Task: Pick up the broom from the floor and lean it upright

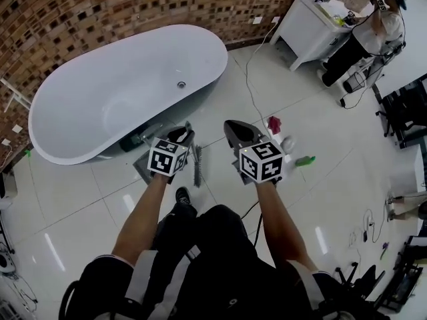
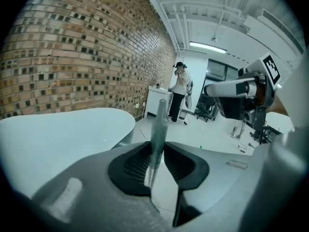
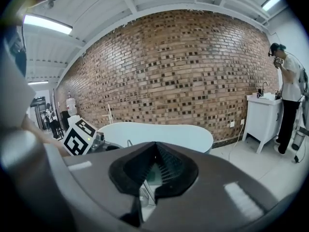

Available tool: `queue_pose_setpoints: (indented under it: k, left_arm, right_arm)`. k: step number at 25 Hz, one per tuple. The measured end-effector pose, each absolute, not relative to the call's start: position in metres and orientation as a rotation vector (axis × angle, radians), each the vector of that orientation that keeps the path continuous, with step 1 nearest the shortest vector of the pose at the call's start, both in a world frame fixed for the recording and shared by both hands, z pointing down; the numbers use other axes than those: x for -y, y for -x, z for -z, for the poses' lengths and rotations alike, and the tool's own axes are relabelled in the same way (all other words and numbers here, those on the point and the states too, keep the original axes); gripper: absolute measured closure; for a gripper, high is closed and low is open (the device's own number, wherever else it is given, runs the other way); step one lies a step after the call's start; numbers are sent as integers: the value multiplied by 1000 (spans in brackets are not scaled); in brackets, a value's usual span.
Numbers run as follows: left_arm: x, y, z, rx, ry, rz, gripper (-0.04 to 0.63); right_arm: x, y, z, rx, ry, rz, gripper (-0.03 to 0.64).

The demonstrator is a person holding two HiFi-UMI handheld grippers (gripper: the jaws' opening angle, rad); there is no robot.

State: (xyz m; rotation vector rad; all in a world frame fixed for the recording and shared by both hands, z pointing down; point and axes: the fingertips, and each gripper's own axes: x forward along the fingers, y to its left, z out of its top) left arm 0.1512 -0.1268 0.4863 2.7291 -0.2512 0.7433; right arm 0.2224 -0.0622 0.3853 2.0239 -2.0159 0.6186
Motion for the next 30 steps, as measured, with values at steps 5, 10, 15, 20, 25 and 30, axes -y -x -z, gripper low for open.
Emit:
queue_pose_setpoints:
  k: [5,10,15,20,25,30]
  left_arm:
    - [138,-169,-516,302,-2652,-751,505]
    - [158,-190,-543,411,-2564,-740,503]
    - [184,-212,-556,556,-2495,-726,503]
    - [220,-223,-568,737,-2431,-696,505]
    - [252,-224,-578,852,-2373,-684,505]
    - [286,-218,-587,927,-2339,-673,505]
  right_arm:
    - [86,-243,-398,2030,-1970,-646,614]
    - [121,-268,-416,2111,-1841,-675,614]
    - [150,-286,-444,2224,-1623,-727,614]
    - [177,-298,-464,2314,-1419,-736,614]
    - [192,-306,-476,2355,-1315,-754,614]
    - [208,-308,-490,2371,-1248,-767,614]
